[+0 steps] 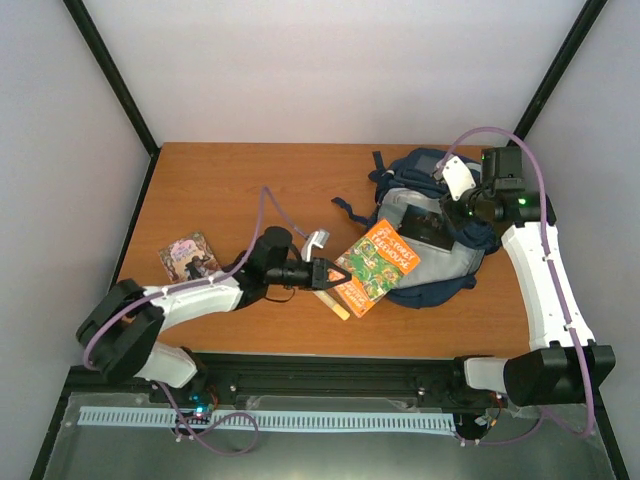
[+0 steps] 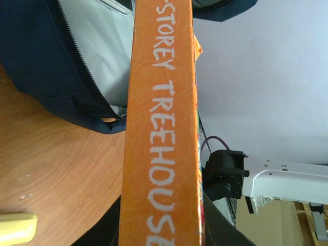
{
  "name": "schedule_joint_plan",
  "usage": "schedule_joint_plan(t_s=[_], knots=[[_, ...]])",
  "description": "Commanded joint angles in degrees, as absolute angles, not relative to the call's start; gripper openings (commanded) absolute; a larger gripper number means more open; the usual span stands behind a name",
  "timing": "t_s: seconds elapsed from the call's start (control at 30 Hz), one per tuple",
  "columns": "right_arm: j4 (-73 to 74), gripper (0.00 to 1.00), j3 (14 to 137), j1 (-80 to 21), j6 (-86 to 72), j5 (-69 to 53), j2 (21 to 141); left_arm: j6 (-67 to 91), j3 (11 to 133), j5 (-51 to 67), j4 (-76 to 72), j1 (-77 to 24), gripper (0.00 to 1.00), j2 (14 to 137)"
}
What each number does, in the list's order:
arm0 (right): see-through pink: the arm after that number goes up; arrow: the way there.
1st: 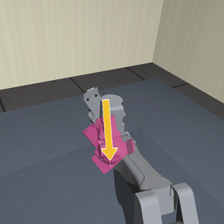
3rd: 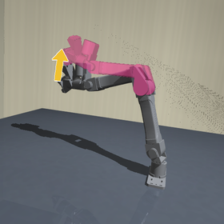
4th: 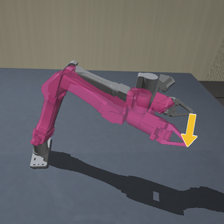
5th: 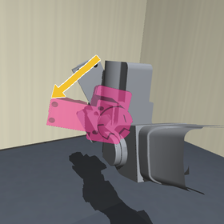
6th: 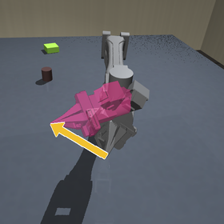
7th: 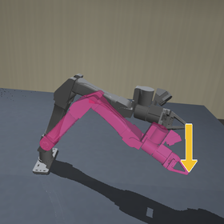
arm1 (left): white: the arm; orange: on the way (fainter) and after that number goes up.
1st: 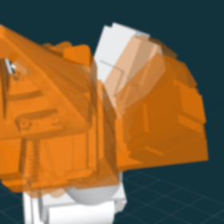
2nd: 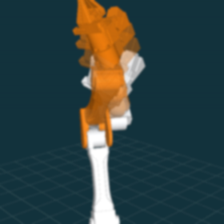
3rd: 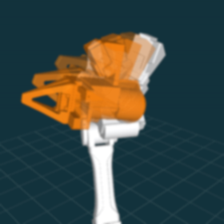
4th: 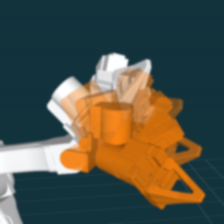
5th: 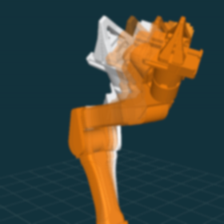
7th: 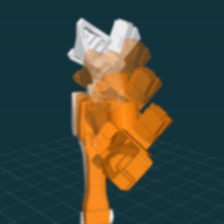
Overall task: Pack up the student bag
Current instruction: Place the book in the student bag.
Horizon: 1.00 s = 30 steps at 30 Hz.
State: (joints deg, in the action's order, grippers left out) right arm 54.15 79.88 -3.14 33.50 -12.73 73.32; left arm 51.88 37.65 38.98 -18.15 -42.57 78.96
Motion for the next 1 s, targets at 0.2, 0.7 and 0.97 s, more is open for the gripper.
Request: schedule_joint_plan(t_s=[0.2,0.7,0.97], knots=[[47.85,0.03,83.24,-3.43,30.15,-18.27,71.77,60.94,49.99,40.97,-33.67,-44.56,0.01,91.02],[47.46,0.03,82.64,-3.43,29.95,-19.59,70.57,71.61,64.58,40.09,-41.51,-44.56,0.01,112.04],[47.46,0.03,83.04,-3.47,29.19,-21.26,70.84,77.49,74.44,41.14,-45.30,-44.56,0.01,122.39]])
